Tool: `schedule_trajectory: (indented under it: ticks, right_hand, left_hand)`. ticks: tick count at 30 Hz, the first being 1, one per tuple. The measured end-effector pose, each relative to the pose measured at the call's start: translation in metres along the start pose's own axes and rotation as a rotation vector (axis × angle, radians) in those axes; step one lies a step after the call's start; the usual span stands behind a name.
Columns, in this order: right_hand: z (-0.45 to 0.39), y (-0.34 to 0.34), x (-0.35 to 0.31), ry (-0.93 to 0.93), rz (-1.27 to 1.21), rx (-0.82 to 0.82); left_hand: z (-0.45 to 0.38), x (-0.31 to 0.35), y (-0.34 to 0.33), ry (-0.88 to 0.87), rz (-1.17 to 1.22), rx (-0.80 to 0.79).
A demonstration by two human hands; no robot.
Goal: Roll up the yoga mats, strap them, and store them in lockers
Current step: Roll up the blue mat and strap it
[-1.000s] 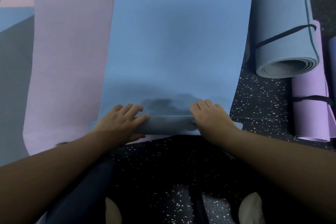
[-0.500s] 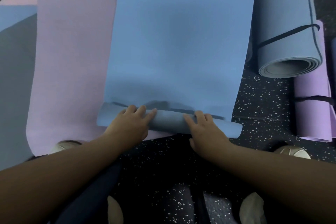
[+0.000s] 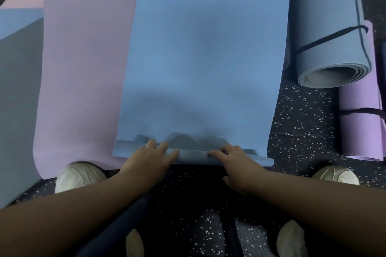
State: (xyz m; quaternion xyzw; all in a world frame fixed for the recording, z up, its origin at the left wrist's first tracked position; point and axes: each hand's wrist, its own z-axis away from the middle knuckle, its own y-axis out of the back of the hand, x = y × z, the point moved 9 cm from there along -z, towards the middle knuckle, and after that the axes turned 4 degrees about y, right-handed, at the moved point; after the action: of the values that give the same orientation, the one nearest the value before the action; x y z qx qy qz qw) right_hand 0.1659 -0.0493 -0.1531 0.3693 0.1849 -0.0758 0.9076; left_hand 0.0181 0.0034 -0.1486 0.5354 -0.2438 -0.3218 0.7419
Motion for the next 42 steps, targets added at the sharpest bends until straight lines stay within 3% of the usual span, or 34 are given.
schedule_trajectory:
  ticks: [6, 12, 19, 23, 26, 33, 38, 42]
  right_hand:
    - [-0.008, 0.003, 0.002, 0.0, 0.031, -0.01]
    - [-0.006, 0.009, 0.005, -0.051, 0.103, 0.072]
    - [-0.007, 0.017, 0.011, -0.091, 0.127, 0.195]
    - [-0.007, 0.019, 0.013, -0.115, 0.141, 0.211]
    - [-0.006, 0.019, 0.014, -0.125, 0.13, 0.217]
    - [-0.005, 0.019, 0.028, -0.099, -0.019, 0.205]
    - [-0.012, 0.024, 0.029, -0.084, -0.048, 0.117]
    - [-0.028, 0.033, 0.038, -0.076, -0.086, 0.043]
  left_hand:
    - [-0.009, 0.002, -0.002, -0.051, -0.015, -0.004]
    - [-0.017, -0.007, 0.005, 0.026, 0.034, -0.033]
    - [-0.017, -0.016, -0.005, 0.062, 0.082, 0.081]
    - [-0.016, -0.023, 0.008, 0.096, 0.141, 0.231]
    - [-0.015, -0.024, 0.006, 0.096, 0.095, 0.236]
    - [-0.014, -0.032, 0.007, 0.144, 0.218, 0.184]
    - [-0.016, -0.035, -0.007, 0.219, 0.195, -0.132]
    - [-0.025, -0.039, -0.008, 0.27, 0.171, -0.125]
